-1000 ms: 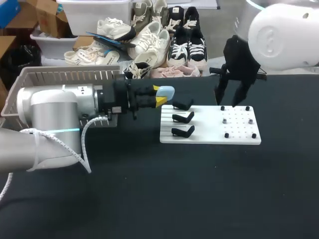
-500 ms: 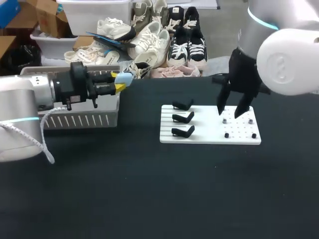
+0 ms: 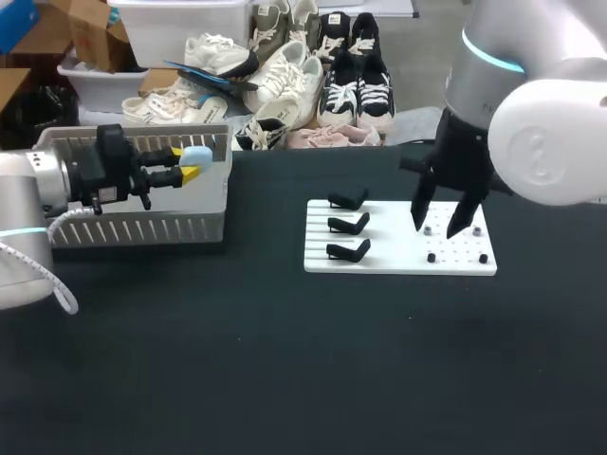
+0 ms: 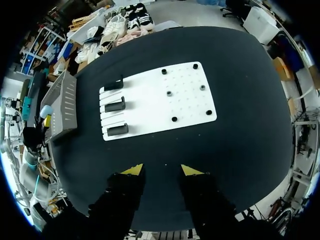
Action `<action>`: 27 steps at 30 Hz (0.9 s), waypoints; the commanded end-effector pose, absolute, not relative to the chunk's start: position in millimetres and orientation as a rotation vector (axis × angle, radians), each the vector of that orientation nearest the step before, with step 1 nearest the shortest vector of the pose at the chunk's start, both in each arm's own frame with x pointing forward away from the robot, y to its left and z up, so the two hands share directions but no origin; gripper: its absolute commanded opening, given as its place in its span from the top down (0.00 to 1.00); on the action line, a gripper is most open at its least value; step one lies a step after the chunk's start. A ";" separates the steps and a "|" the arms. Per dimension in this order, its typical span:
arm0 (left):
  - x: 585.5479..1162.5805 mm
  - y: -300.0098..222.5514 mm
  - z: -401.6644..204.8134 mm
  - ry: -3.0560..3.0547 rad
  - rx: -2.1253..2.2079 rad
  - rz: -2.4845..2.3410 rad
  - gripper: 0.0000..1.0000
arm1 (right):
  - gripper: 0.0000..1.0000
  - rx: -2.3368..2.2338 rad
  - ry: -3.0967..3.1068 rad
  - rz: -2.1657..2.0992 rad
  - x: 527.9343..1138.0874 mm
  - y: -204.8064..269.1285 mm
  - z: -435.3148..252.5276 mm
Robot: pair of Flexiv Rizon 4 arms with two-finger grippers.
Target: Pick up each earbud case from the left stands, insert the matching earbuds, close the lid, and place the case in the box.
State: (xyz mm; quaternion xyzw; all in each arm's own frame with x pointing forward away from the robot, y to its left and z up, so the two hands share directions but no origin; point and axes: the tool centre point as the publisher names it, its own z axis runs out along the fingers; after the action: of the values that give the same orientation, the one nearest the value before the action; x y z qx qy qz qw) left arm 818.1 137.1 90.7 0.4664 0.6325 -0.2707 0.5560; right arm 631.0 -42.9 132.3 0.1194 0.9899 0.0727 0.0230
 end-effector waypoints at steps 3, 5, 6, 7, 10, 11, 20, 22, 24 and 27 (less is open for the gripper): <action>834.5 142.5 74.8 1.494 1.113 -0.689 1.00 | 0.59 0.391 3.037 0.205 622.3 -39.9 132.1; 834.6 144.7 71.0 1.507 1.109 -0.696 1.00 | 0.59 0.395 3.041 0.204 622.2 -38.0 130.5; 834.5 145.1 70.1 1.515 1.111 -0.699 1.00 | 0.59 0.395 3.044 0.203 622.3 -36.7 129.9; 834.3 145.3 69.8 1.516 1.111 -0.701 1.00 | 0.59 0.394 3.046 0.202 622.7 -35.7 129.3; 832.0 146.0 69.1 1.524 1.113 -0.706 0.72 | 0.59 0.387 3.051 0.203 623.8 -32.8 128.6; 830.9 146.0 69.2 1.525 1.113 -0.710 0.44 | 0.58 0.383 3.052 0.203 624.2 -32.1 128.5; 816.1 141.4 90.8 1.477 1.131 -0.693 0.00 | 0.58 0.356 3.032 0.222 626.6 -36.2 131.8; 810.9 136.3 97.6 1.457 1.134 -0.686 0.00 | 0.58 0.350 3.018 0.222 626.4 -40.0 134.4; 804.7 129.2 103.4 1.434 1.132 -0.692 0.00 | 0.58 0.350 3.001 0.223 626.5 -45.5 136.9; 795.3 113.4 108.7 1.413 1.143 -0.714 0.00 | 0.58 0.352 2.961 0.236 626.1 -57.1 143.2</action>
State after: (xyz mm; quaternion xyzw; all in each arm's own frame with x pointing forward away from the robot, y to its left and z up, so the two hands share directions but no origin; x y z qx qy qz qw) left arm 808.3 121.0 106.1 0.4919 0.5947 -0.3124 0.5538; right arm 638.8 -44.2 139.7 0.1145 0.9894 0.0701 0.0547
